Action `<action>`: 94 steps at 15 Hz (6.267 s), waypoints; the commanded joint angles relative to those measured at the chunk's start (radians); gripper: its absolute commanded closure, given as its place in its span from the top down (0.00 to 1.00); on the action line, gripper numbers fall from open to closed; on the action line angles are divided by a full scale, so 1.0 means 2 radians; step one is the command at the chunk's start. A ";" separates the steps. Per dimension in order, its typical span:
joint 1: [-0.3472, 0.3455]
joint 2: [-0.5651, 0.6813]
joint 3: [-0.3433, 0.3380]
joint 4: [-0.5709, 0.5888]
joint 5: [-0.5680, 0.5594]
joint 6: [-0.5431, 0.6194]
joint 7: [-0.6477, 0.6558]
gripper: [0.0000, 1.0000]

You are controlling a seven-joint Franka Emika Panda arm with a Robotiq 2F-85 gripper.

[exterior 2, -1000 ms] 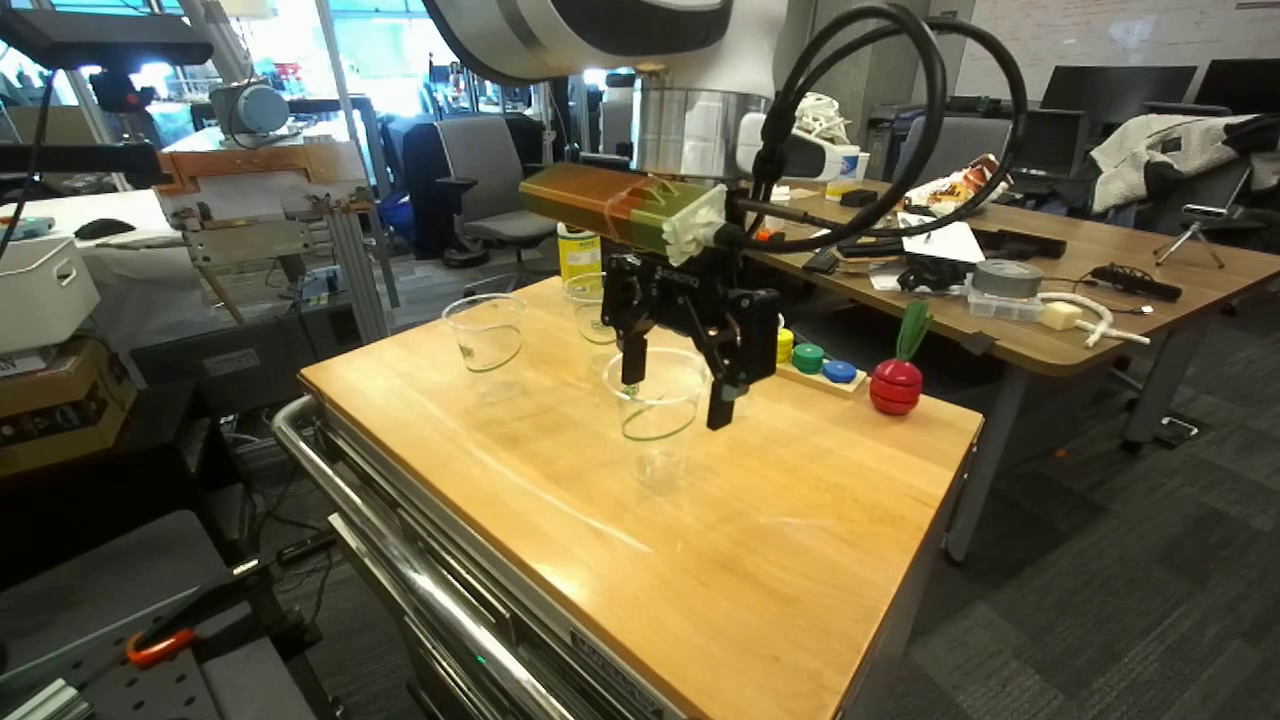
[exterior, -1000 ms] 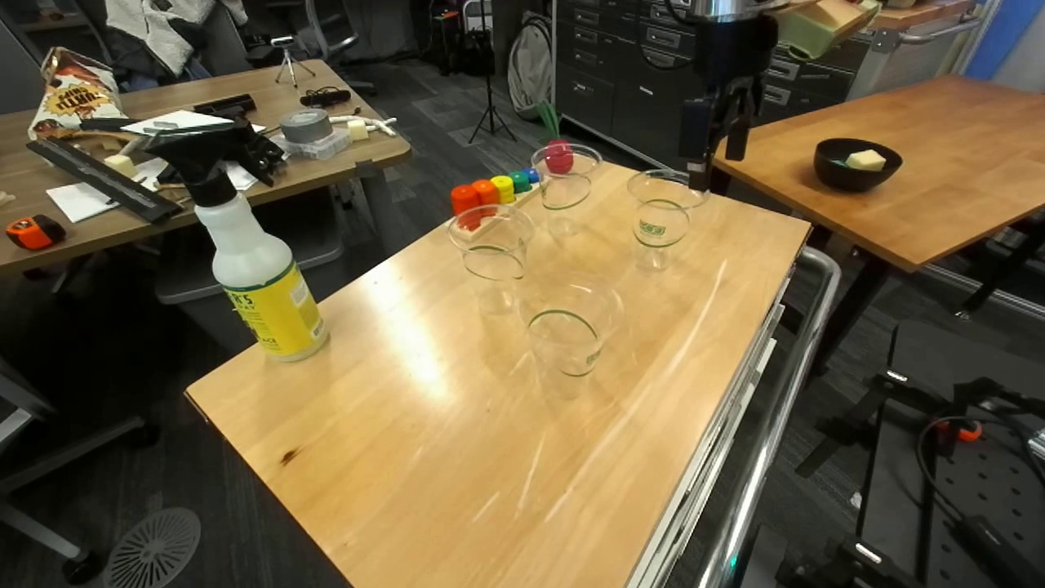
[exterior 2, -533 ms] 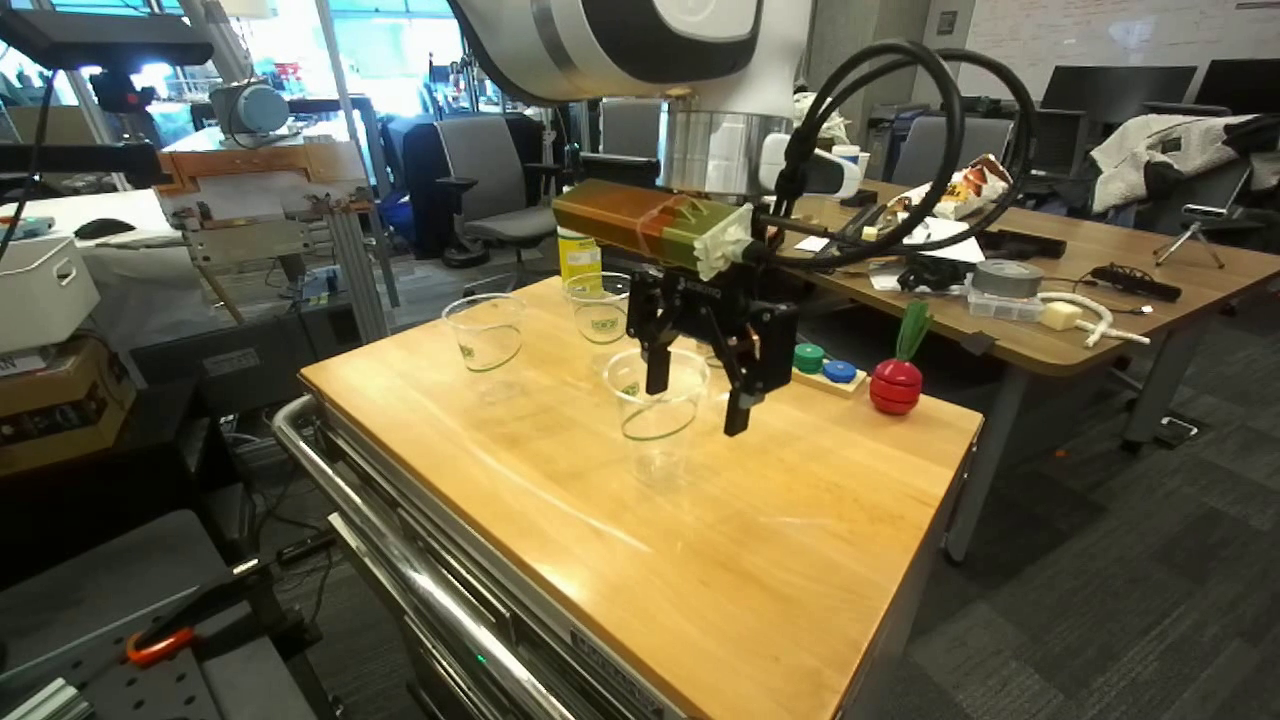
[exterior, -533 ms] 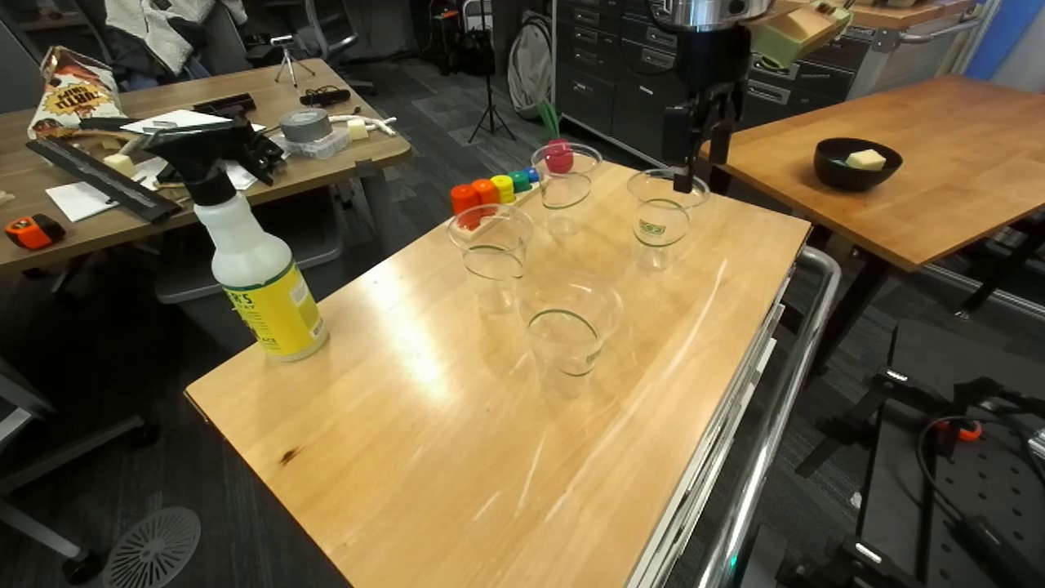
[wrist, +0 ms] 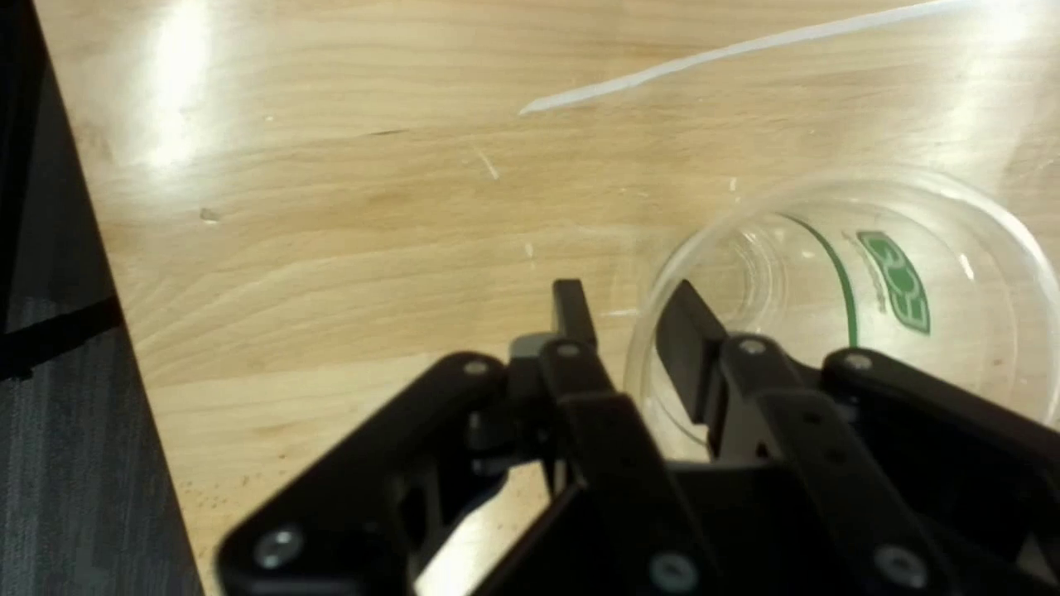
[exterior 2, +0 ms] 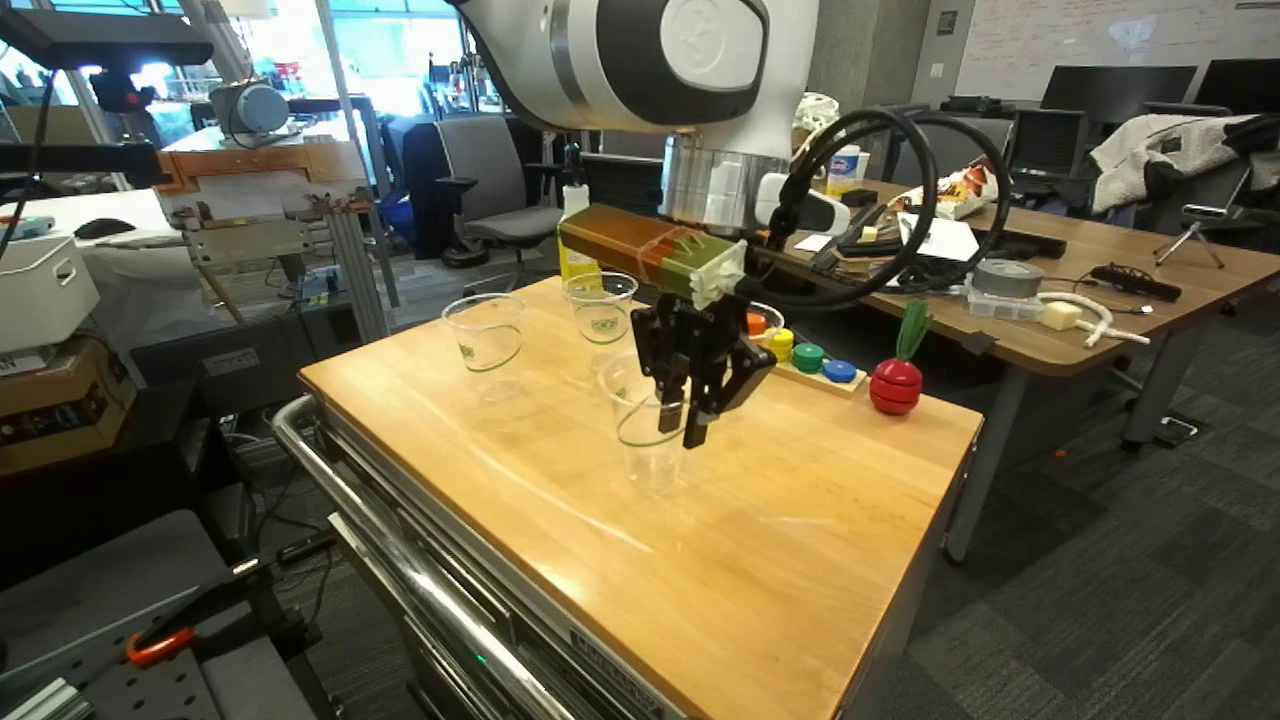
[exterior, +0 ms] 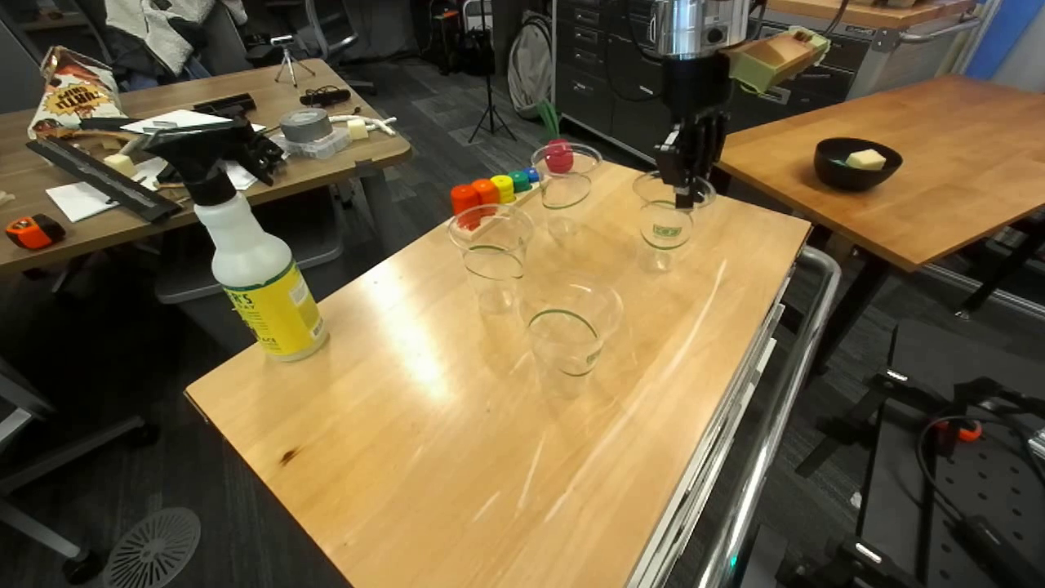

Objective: Pick up all the cups on the table and stack them up together.

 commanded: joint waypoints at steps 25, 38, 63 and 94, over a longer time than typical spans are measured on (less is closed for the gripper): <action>-0.012 0.096 0.018 0.312 0.121 -0.174 -0.006 0.03; -0.043 0.122 0.026 0.336 0.130 -0.179 -0.025 0.01; -0.007 0.096 0.034 0.221 0.006 -0.018 -0.076 0.07; -0.017 0.151 0.025 0.287 0.021 -0.090 -0.011 0.93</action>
